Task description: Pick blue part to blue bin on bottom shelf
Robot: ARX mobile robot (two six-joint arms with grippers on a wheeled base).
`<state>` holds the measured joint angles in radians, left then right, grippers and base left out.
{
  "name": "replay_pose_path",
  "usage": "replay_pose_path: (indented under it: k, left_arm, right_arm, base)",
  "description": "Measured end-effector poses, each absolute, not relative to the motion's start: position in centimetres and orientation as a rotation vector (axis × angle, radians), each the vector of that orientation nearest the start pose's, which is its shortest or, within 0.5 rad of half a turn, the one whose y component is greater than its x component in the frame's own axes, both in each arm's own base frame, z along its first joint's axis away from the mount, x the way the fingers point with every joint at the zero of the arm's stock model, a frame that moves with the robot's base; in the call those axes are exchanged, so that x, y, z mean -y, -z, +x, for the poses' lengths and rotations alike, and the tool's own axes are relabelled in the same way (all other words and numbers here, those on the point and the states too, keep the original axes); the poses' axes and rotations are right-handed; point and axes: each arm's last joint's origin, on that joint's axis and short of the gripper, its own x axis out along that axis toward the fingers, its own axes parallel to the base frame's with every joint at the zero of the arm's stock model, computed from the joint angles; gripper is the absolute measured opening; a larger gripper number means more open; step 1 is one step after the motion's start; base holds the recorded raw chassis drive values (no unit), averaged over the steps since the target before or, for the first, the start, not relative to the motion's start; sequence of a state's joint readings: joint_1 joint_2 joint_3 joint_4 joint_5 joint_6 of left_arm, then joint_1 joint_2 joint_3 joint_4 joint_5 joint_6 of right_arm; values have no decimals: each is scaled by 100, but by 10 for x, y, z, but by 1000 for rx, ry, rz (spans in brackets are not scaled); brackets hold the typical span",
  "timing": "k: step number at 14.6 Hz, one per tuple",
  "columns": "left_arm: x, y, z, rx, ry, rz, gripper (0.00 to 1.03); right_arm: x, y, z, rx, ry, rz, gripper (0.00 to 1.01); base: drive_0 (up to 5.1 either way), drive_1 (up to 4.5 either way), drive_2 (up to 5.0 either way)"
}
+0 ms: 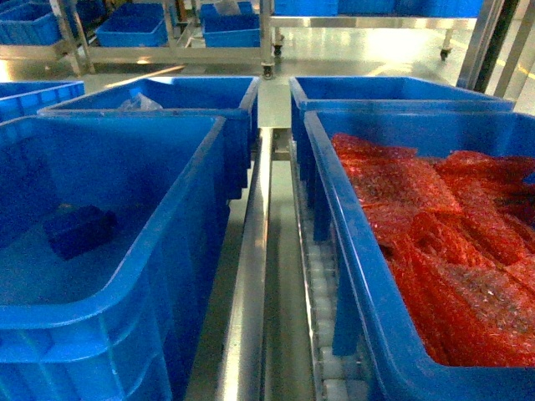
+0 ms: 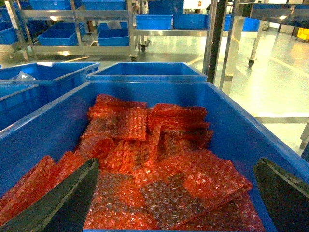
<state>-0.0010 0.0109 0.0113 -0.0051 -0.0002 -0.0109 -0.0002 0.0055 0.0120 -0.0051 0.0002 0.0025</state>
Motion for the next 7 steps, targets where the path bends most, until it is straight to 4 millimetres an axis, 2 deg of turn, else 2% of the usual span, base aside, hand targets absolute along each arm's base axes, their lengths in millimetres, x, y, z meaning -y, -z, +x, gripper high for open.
replay_pose_path:
  k: [7]
  left_arm:
    - [0, -166, 98, -5, 1, -11, 98]
  right_arm:
    - [0, -167, 97, 2, 0, 2, 98]
  base:
    - [0, 0, 0]
